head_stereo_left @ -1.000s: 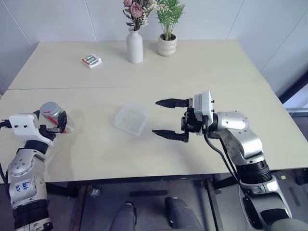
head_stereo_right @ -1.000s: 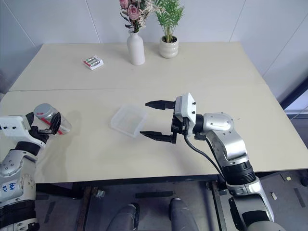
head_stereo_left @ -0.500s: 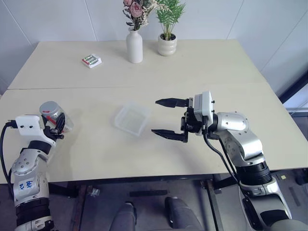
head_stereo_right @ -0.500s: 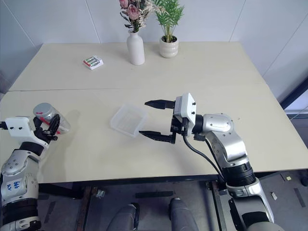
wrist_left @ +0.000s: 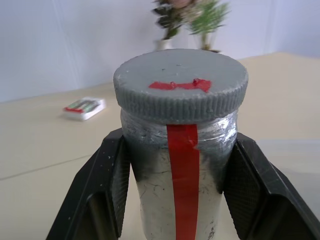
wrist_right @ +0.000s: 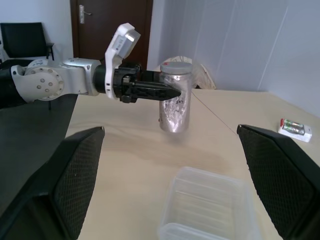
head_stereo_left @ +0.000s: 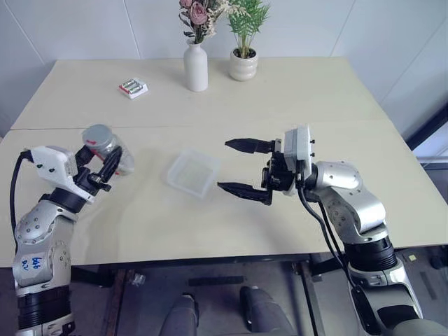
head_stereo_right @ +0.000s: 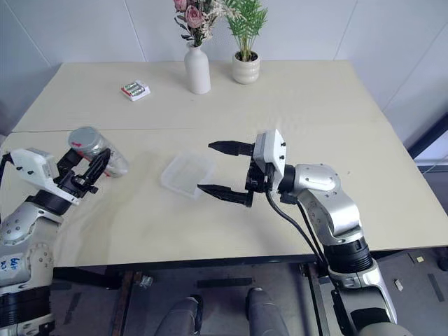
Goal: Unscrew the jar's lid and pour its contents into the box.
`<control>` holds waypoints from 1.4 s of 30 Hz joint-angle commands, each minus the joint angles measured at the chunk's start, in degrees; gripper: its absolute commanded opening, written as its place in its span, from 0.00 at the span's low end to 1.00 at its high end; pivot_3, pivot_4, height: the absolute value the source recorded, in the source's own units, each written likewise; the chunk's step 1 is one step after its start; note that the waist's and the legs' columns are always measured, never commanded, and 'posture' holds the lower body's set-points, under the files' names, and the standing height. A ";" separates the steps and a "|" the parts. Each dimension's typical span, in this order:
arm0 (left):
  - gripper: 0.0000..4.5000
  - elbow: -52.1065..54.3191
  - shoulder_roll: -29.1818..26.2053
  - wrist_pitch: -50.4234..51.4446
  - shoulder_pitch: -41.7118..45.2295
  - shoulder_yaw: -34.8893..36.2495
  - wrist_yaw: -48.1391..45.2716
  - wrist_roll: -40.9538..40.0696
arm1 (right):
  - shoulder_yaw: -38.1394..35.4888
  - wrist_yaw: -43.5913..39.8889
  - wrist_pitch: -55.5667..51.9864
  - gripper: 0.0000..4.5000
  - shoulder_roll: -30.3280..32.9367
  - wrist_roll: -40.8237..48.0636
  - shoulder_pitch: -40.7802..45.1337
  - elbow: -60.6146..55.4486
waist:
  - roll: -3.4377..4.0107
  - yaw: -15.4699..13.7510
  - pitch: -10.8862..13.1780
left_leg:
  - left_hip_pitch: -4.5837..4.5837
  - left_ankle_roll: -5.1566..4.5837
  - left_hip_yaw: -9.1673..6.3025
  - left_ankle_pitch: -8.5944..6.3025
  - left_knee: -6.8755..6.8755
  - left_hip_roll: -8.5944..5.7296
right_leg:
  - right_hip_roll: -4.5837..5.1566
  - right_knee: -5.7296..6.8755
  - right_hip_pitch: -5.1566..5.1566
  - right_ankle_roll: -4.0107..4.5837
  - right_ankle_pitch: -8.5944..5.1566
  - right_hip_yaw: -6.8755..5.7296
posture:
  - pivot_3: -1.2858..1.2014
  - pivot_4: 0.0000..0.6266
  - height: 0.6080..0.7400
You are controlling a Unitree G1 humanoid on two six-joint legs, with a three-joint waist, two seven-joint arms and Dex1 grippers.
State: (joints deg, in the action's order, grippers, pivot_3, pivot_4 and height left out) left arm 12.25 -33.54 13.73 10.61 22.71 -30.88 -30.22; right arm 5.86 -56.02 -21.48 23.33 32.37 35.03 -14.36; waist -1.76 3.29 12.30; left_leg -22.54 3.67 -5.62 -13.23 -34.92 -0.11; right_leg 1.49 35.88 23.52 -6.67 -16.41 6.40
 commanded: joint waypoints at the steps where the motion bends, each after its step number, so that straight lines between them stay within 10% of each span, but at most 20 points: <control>1: 0.49 4.60 -2.44 3.89 0.73 -1.51 -4.76 -4.54 | -1.66 3.92 -5.18 1.00 -0.56 4.36 1.54 -5.94 | 0.02 0.07 0.01 | 0.01 0.00 0.00 0.00 0.01 0.00 | -0.01 0.00 0.00 0.01 -0.01 0.00 | 0.52 0.24 1.00; 16: 0.49 -3.78 -0.79 6.83 16.45 -18.16 -21.25 -3.90 | 3.87 21.75 -17.21 1.00 -2.86 -4.13 7.24 -9.71 | 0.04 -0.07 0.02 | -0.30 0.01 -0.05 -0.01 0.05 -0.01 | -0.04 0.04 0.34 0.05 -0.07 -0.05 | 0.52 0.24 1.00; 42: 0.49 -7.73 1.83 4.63 20.64 -20.07 -24.05 0.83 | 6.24 25.31 -26.08 1.00 -7.47 -5.44 10.23 -8.38 | 0.04 -0.05 0.02 | -0.76 0.03 -0.04 0.03 -0.12 -0.04 | -0.02 0.44 0.88 0.00 -0.04 -0.01 | 0.52 0.24 1.00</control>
State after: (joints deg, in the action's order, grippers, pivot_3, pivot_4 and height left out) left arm 3.67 -31.87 19.81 29.70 1.61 -54.91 -29.14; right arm 12.33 -30.37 -47.72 16.22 26.88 43.97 -22.01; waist -1.72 3.24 12.32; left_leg -23.30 3.70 -5.67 -13.20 -35.05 -0.14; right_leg 1.47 36.33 24.41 -6.66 -16.46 6.38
